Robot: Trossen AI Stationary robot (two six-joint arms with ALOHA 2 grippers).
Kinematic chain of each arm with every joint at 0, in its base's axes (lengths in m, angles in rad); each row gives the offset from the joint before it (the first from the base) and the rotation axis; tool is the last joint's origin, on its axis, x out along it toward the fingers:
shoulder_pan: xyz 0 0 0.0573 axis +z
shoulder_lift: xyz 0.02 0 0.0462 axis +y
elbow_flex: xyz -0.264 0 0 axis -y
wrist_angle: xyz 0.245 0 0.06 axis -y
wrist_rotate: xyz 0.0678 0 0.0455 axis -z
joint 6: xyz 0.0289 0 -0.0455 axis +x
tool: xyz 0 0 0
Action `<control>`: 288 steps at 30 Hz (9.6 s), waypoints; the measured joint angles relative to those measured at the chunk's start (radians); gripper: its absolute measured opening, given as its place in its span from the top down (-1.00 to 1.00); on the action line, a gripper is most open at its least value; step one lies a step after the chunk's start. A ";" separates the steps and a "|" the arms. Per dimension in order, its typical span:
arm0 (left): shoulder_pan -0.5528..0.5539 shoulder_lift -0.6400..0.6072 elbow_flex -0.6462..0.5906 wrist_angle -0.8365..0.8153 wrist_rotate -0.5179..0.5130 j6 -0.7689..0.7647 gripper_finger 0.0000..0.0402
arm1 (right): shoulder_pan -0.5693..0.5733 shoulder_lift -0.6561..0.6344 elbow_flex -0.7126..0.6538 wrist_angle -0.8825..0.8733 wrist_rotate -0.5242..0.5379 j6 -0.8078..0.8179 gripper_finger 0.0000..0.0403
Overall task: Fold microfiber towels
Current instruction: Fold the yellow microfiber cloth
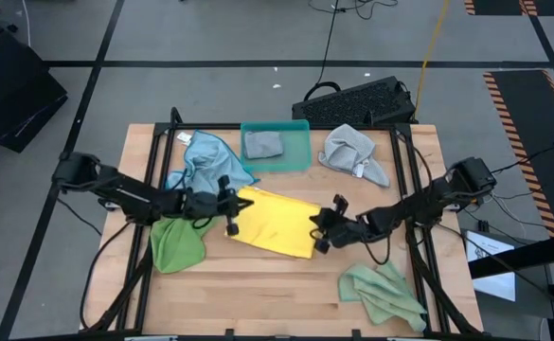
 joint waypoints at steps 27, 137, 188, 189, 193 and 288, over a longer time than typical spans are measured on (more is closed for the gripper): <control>-0.338 0.692 0.878 -0.394 -0.110 0.024 0.18 | 0.333 0.000 0.000 -0.065 -0.182 0.159 0.98; -0.406 0.822 0.975 -0.509 -0.573 0.071 -0.03 | 0.154 0.230 0.001 0.526 -0.158 -0.155 0.98; -0.435 0.821 0.975 -0.540 -0.570 -0.183 -0.58 | 0.137 0.230 0.001 0.529 -0.183 -0.097 0.98; -0.427 0.821 0.975 -0.544 -0.571 -0.194 -0.62 | 0.137 0.230 0.001 0.529 -0.183 -0.094 0.98; -0.399 0.821 0.975 -0.556 -0.539 -0.201 -0.59 | 0.130 0.230 0.001 0.529 -0.183 -0.080 0.98; -0.487 0.820 0.975 -0.636 -0.335 0.006 0.95 | 0.170 0.026 0.001 -0.071 -0.317 -0.924 0.17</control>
